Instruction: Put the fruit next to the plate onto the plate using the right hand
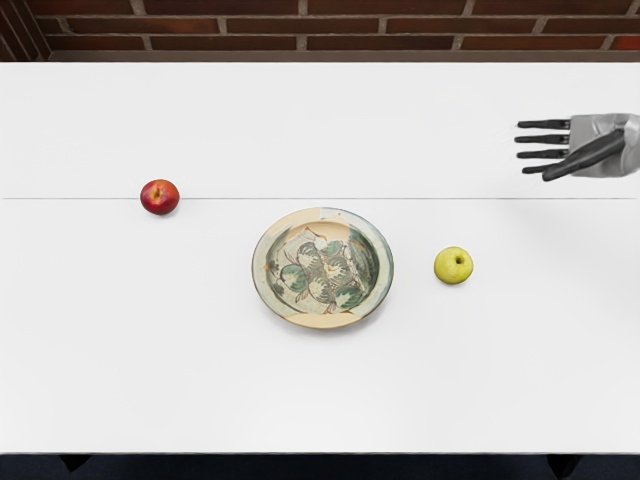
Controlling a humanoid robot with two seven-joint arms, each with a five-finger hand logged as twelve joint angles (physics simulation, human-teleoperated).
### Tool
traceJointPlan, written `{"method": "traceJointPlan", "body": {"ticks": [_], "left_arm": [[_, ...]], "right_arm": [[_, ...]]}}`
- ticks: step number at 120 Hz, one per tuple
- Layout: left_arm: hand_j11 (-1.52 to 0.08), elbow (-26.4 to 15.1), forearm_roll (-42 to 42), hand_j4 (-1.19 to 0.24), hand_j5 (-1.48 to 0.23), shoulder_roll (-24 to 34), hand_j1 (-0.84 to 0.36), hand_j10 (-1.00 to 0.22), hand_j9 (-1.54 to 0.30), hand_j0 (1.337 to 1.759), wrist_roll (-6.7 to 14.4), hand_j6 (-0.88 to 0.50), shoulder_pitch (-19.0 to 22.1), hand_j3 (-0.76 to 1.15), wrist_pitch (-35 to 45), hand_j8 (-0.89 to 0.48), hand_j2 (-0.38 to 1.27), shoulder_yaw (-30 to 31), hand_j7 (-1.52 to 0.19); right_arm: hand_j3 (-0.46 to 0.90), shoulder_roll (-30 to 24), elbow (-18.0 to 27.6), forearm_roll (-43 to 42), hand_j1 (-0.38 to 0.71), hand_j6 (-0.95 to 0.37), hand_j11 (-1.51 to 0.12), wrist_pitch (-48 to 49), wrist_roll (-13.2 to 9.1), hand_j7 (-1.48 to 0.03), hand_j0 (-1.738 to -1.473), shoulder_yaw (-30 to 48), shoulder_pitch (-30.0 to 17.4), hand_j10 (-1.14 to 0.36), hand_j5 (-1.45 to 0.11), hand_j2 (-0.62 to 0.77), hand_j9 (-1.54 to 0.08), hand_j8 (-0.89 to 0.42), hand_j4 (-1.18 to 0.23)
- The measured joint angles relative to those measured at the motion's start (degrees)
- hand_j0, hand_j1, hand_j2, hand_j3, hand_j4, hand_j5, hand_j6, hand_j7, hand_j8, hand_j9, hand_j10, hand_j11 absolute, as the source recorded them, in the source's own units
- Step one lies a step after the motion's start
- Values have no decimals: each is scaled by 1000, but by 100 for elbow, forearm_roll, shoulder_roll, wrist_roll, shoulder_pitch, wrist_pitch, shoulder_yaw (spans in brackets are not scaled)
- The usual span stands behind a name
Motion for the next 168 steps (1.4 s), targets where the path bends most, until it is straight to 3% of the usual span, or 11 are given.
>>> {"method": "traceJointPlan", "body": {"ticks": [29,43,64,80,95,101,117,138,151,168], "left_arm": [[-11,0,0,-9,-11,0,339,-9,-11,1658,0,-9,0,0,0,-9,2,-6,-11],[-11,3,-1,-9,-11,0,339,-9,-11,1658,0,-9,37,0,0,-9,2,-15,-11],[-11,8,-3,-9,-11,0,339,-9,-11,1658,0,-9,235,0,0,-9,2,-20,-11],[-11,9,-4,-9,-11,0,339,-9,-11,1658,0,-9,263,0,0,-9,2,-30,-11],[-11,8,-5,-9,-11,0,339,-9,-11,1658,0,-9,272,0,0,-9,2,-36,-11],[-11,5,-5,-9,-11,0,339,-9,-11,1658,0,-9,264,0,0,-9,2,-36,-11],[-11,3,-6,-9,-11,0,339,-9,-11,1658,0,-9,255,0,0,-9,2,-31,-11],[-11,1,-6,-9,-11,0,339,-9,-11,1658,0,-9,258,0,0,-9,2,-37,-11],[-11,0,-6,-9,-11,0,339,-9,-11,1658,0,-9,255,0,0,-9,2,-36,-11],[-11,0,-6,-9,-11,0,339,-9,-11,1658,0,-9,255,0,0,-9,2,-36,-11]], "right_arm": [[0,-80,127,-377,-349,3,0,0,0,0,-1658,2,180,2,0,0,0,2,0],[0,-131,802,-1383,-347,1,-2,0,0,-2,-1658,-250,712,0,-2,-1,-2,1,-1],[0,-76,1572,-2209,-301,-40,-52,-1,0,-52,-1658,-1757,1952,-40,-52,-8,-52,-40,-41],[0,136,2216,-3021,-282,-58,-73,-107,0,-73,-1658,-2703,2499,-57,-73,-12,-73,-57,-58],[0,311,2801,-3691,-281,-60,-74,-972,0,-74,-1658,-3251,2742,-58,-74,-12,-74,-59,-59],[0,318,3097,-3933,-295,-48,-59,-1337,0,-59,-1658,-3356,2782,-47,-59,-9,-59,-48,-48],[0,54,4407,-4465,-321,-28,-31,-3085,0,-31,-1658,-3743,2804,-26,-31,-5,-31,-27,-26],[0,-29,5389,-5179,-338,-14,-13,-4456,0,-13,-1658,-3931,2460,-12,-13,-1,-13,-13,-13],[0,-30,5780,-5603,-291,-54,-65,-5297,0,-65,-1658,-3962,1993,-52,-65,-9,-65,-53,-53],[0,-103,5932,-5873,-225,-109,-136,-6021,0,-135,-1658,-3797,1467,-107,-136,-19,-136,-108,-107]]}}
